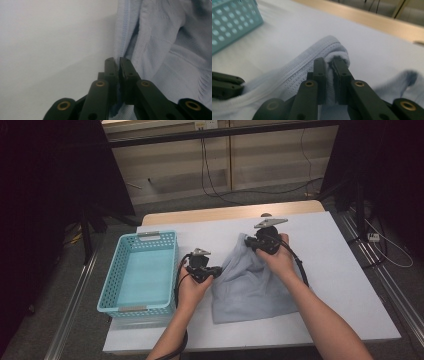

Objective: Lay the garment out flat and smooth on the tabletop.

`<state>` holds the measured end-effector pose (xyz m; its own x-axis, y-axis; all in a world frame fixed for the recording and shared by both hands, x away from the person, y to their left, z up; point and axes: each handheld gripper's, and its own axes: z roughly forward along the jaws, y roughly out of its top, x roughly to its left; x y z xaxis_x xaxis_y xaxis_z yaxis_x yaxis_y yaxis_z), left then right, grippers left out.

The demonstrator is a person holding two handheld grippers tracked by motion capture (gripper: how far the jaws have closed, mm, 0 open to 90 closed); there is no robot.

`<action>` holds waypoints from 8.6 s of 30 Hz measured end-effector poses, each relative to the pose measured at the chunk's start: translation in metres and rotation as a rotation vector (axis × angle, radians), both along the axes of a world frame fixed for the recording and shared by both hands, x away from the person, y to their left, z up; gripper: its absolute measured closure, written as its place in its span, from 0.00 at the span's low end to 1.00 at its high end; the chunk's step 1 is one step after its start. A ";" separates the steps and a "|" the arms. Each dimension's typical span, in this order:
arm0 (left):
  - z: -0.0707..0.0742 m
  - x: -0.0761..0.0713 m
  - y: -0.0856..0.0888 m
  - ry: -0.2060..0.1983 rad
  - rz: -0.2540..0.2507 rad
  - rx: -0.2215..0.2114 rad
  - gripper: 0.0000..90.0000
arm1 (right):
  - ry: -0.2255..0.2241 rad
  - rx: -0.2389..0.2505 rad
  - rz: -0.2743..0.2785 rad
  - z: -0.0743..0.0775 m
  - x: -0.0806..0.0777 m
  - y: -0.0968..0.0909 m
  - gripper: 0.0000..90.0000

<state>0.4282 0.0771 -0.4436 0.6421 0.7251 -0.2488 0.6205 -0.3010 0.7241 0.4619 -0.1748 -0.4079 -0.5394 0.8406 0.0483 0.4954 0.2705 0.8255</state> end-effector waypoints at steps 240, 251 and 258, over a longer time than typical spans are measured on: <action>0.010 -0.027 -0.001 -0.058 -0.026 0.053 0.26 | 0.218 -0.058 -0.241 -0.049 0.012 -0.107 0.61; 0.007 -0.028 -0.003 -0.054 -0.023 0.061 0.26 | 0.216 -0.050 -0.161 -0.054 0.011 -0.093 0.98; 0.006 -0.029 -0.004 -0.055 -0.022 0.058 0.26 | 0.182 -0.082 -0.188 -0.048 0.007 -0.099 1.00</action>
